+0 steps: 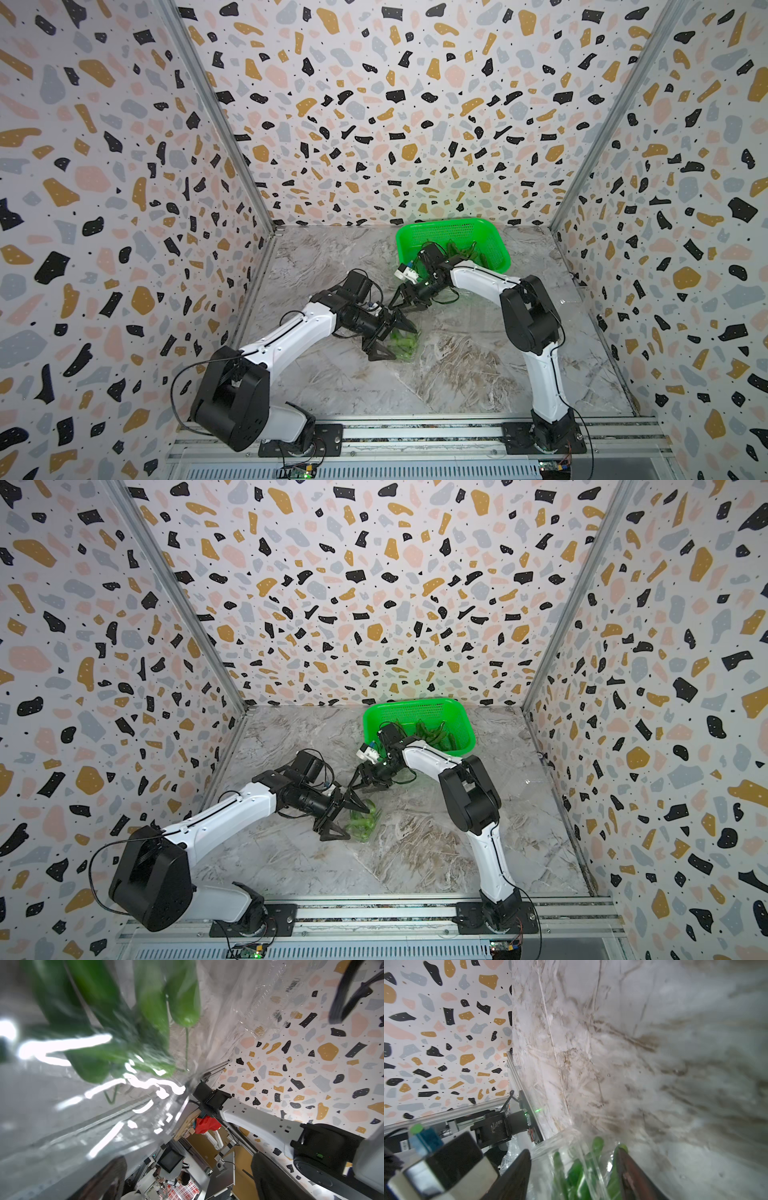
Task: Take small green peppers out of containers
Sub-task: Adjust the packing box at the center of the board.
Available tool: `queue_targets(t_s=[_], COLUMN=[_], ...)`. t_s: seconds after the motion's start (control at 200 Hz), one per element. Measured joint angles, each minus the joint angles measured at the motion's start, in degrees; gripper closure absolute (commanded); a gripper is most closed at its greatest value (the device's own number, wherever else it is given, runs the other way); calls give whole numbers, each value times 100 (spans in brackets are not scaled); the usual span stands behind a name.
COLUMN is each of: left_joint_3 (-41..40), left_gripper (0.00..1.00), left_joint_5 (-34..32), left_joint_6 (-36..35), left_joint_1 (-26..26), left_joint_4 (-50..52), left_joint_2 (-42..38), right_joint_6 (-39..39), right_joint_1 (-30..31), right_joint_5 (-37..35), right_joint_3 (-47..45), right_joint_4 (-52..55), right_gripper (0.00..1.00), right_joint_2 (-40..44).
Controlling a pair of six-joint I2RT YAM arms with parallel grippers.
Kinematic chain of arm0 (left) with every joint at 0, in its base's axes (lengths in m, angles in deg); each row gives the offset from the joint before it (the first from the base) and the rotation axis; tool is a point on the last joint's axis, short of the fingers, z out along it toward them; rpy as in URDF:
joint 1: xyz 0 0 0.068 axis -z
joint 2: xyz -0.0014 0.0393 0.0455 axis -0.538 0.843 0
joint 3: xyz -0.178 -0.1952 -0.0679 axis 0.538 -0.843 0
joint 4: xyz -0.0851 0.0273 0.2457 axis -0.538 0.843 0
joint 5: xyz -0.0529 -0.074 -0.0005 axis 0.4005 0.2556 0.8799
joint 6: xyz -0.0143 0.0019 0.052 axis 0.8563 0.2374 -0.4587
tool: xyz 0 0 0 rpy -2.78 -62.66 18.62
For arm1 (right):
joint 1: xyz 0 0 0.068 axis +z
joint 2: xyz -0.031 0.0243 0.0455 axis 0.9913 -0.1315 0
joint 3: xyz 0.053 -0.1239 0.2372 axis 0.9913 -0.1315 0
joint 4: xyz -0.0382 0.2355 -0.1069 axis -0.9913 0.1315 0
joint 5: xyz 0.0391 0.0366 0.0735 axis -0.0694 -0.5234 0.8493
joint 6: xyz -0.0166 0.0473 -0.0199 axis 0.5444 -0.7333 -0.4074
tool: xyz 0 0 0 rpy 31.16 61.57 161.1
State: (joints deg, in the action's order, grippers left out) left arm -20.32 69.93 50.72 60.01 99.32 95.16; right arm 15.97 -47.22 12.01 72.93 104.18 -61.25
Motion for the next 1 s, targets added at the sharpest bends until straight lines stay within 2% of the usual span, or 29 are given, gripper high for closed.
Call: queue_targets(t_s=[0.12, 0.255, 0.395, 0.476, 0.566, 0.706, 0.876, 0.996], left_joint_3=[186, 616, 1471, 1794, 1786, 1429, 1108, 896], left_gripper=[0, 0, 0, 0, 0, 0, 2, 2], left_joint_5=[-236, -708, -1475, -1792, -2002, -2120, -2085, -1733], left_joint_6=[-529, -1163, -1906, -2245, -2481, -2625, -2557, -1814], left_joint_1=[0, -2, -2, -2, -9, -2, 52, 428], left_joint_4=[721, 1661, 2428, 2409, 2282, 1965, 1637, 850], left_joint_2=[0, 7, 407, 769, 1054, 1191, 1185, 1137], right_joint_6=[289, 424, 448, 444, 437, 356, 315, 389], right_joint_1=[-15, -315, -706, -802, -710, -391, -79, 94], right_joint_5=[-396, -723, -894, -868, -741, -573, -433, -411], right_joint_3=[479, 376, -645, -1270, -1814, -2052, -1670, -334], right_joint_4=[433, 730, 833, 841, 815, 649, 409, 667], right_gripper=[30, 30, 33, 36, 42, 48, 49, 47], right_joint_2=[-20, 286, 1191, 1674, 1915, 1620, 990, 181])
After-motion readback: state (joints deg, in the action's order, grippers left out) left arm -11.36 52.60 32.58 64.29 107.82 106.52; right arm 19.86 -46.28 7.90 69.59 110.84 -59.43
